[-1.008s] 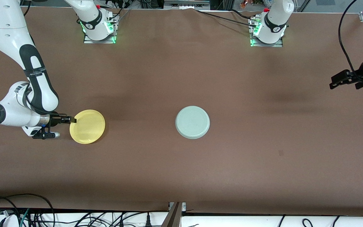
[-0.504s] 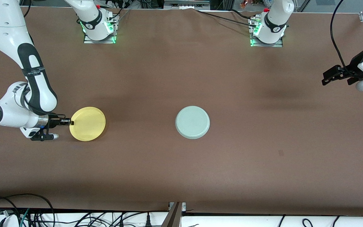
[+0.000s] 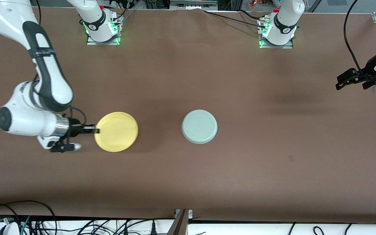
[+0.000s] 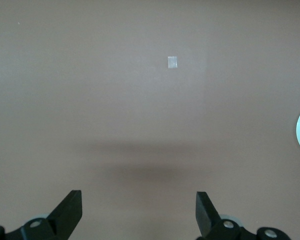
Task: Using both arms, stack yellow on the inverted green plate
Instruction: 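Carry the yellow plate with the right gripper over the green plate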
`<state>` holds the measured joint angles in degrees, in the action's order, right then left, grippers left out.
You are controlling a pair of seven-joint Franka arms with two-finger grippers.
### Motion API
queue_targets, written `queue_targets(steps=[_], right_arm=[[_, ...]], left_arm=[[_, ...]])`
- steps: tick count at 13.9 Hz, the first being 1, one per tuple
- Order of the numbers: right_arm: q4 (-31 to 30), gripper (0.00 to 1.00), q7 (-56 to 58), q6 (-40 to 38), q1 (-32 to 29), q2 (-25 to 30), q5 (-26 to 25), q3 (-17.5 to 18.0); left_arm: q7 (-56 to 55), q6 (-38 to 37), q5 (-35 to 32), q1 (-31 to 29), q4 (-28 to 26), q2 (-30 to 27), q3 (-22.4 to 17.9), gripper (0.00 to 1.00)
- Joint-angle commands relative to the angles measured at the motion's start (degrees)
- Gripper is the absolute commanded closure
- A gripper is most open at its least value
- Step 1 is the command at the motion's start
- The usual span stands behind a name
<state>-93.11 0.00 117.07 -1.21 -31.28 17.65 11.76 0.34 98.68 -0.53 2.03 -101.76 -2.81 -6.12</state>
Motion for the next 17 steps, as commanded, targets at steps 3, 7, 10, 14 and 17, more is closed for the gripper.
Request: queue_targets(steps=[3,7,10,14,17], right_arm=[[0.3,1.0,-22.6,11.1,14.2,-2.7,0.0,3.1],[0.3,1.0,-32.8,20.5,22.2,-7.4,-0.1,3.1],[0.3,1.0,-35.5,24.4,24.7,-9.4,-0.3,3.0],[0.2,1.0,-35.7,26.1,26.1,-11.0,-0.3,2.9],[0.2,1.0,-35.6,27.9,27.2,-12.1,-0.4,2.8]], left_arm=[[-0.4,-3.6,0.8,0.7,6.9,3.7,1.6,0.0],[-0.4,-3.5,0.4,0.7,7.4,3.9,3.6,0.0],[-0.4,-3.6,0.4,0.4,7.4,3.9,3.5,0.0],[-0.4,-3.6,0.4,0.5,7.5,4.2,3.6,0.0],[-0.4,-3.6,0.4,0.6,7.5,4.2,3.6,0.0]])
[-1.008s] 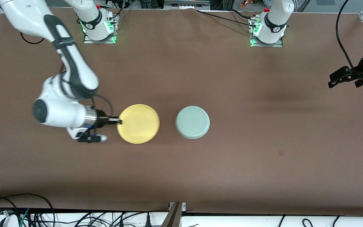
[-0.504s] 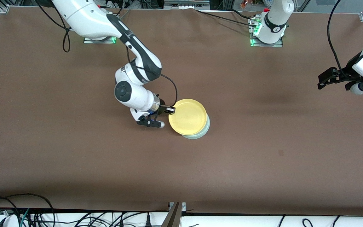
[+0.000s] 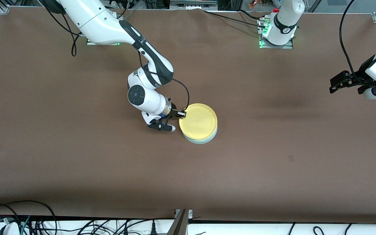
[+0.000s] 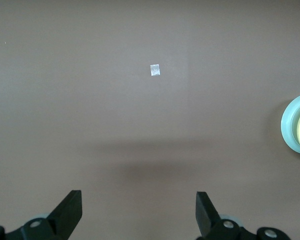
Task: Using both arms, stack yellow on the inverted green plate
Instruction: 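Lower the yellow plate onto the green plate and open the right gripper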
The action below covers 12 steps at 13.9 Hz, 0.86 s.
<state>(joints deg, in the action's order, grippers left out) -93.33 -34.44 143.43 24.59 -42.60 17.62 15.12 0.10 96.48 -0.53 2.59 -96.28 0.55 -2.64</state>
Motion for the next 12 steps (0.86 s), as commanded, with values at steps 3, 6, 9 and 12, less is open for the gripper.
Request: queue_targets(steps=[3,6,9,12], right_arm=[[0.5,1.0,-1.2,1.8,1.8,-1.6,-1.8,-1.0],[0.5,0.1,-1.6,1.8,2.0,-1.9,-2.3,-1.2],[1.2,0.0,-1.2,0.9,1.3,-0.7,-5.1,-2.1],[7.2,0.0,1.3,-13.6,-3.5,3.6,-5.3,-4.9]], left_arm=[[-0.3,-1.4,0.4,0.0,2.0,0.9,0.2,0.0],[-0.3,-1.4,0.4,0.1,2.0,0.8,0.4,0.0],[-0.4,-2.0,0.4,0.1,2.0,0.8,0.9,0.0],[-0.3,-2.0,0.4,0.2,2.1,0.7,1.0,0.0]])
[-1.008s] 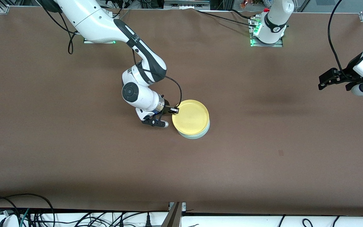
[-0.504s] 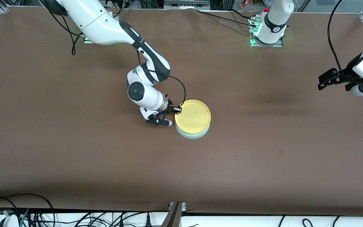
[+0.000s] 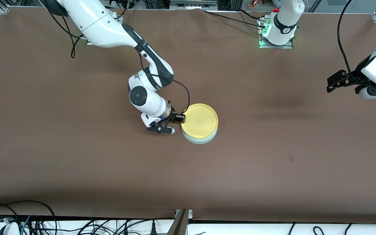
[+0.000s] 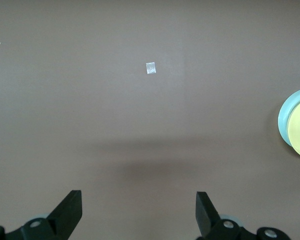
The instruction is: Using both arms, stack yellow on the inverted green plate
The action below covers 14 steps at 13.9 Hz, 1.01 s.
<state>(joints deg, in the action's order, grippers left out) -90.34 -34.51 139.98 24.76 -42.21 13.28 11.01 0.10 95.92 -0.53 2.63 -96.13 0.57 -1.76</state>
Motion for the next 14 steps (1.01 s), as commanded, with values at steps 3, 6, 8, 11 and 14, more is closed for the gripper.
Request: queue_targets(steps=[3,6,8,11,14], right_arm=[[15.3,0.0,12.2,-31.3,-10.9,3.2,-4.1,-0.9],[20.7,0.0,21.6,-45.8,-18.4,5.0,-8.2,-2.1],[21.4,0.0,27.5,-50.5,-20.9,8.7,-13.6,-4.6],[21.3,0.0,35.9,-56.4,-21.5,14.5,-14.9,-9.6],[13.8,0.0,35.9,-56.7,-21.3,25.7,-15.1,-10.2]], left_arm=[[-0.3,-1.5,0.4,0.3,2.4,0.8,0.7,0.0],[-0.4,-1.6,0.4,0.2,2.4,0.8,0.8,0.0],[-0.4,-1.8,0.4,0.3,2.5,0.7,0.8,0.0],[-0.4,-1.9,0.4,0.3,2.6,0.7,1.1,0.0],[-0.4,-1.9,0.4,0.2,2.5,0.8,1.1,0.0]])
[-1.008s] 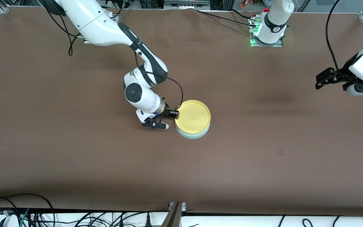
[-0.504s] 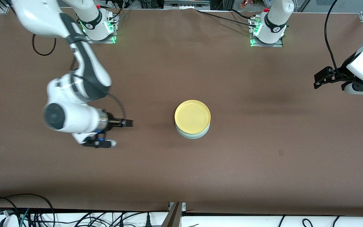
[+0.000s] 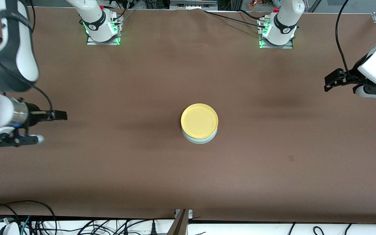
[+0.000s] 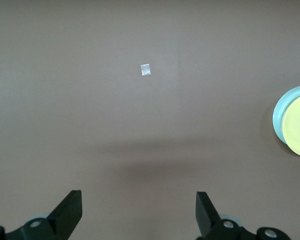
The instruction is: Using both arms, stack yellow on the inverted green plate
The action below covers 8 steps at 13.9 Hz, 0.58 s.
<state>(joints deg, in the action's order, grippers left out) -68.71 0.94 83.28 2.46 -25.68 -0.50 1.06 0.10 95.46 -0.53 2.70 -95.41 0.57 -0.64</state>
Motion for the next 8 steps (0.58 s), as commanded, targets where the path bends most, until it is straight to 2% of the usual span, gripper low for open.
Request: queue_targets(steps=[1,3,8], right_arm=[[-10.8,0.0,0.6,-0.8,1.1,14.2,-1.5,-0.4],[-12.7,0.0,0.6,-0.9,1.0,20.0,-2.0,-1.1],[-13.0,0.0,2.6,-1.1,1.0,20.5,-1.7,-4.4]], left_arm=[[-0.4,-1.5,0.4,0.1,1.8,0.8,0.0,0.0],[-0.4,-1.5,0.4,0.1,1.8,0.8,0.0,0.0],[-0.4,-1.6,0.4,0.1,1.8,0.8,0.0,0.0]])
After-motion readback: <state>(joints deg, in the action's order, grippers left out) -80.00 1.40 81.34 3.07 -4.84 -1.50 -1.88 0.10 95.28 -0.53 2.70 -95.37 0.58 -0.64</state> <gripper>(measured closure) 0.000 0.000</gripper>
